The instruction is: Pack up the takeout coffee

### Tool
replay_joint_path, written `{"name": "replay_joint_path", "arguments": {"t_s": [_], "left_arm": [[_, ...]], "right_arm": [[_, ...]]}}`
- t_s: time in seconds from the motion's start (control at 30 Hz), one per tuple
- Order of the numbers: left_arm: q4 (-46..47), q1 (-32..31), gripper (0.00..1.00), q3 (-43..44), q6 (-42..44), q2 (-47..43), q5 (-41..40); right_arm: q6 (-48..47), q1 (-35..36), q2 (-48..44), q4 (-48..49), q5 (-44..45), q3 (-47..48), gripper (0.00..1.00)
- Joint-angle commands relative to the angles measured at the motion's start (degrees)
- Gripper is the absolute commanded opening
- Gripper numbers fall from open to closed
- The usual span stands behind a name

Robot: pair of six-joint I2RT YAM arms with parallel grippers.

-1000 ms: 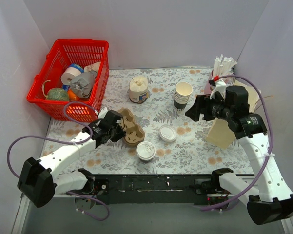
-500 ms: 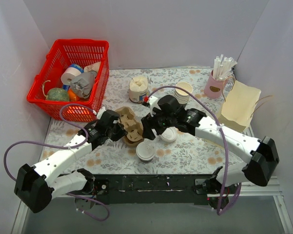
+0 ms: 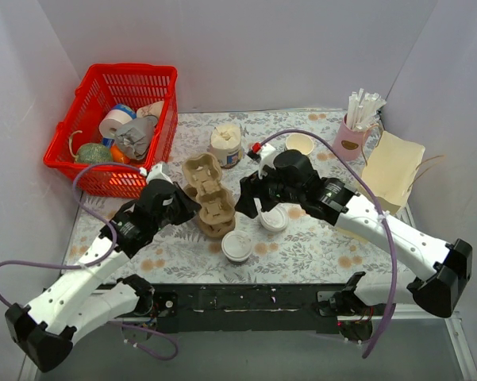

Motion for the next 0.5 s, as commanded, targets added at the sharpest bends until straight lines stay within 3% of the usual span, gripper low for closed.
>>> {"name": "replay_joint_path", "arguments": {"t_s": [0.0,0.23,0.33,0.47], "left_arm": [[-10.24,0.32,0.0,4.03,3.38,-7.48,-1.89],[-31.05,0.32,0.0,3.6,-0.48,-16.89,-1.52],[-36.94,0.23,0.0,3.51,-3.64,-21.19,-2.32],[-39.95,0.32,0.0,2.11,-6.54,-26.82,-1.27]], "right_arm": [[1.78,0.09,-4.08,-2.2,2.27,-1.21,0.8],[1.79,0.09,-2.95,-5.62,-3.42,-2.0,0.79],[0.21,0.17,-0.23,-7.3,-9.57,-1.74,0.79],[-0.5,2.19,4.34,-10.37,-9.67,-1.91,0.78]]}}
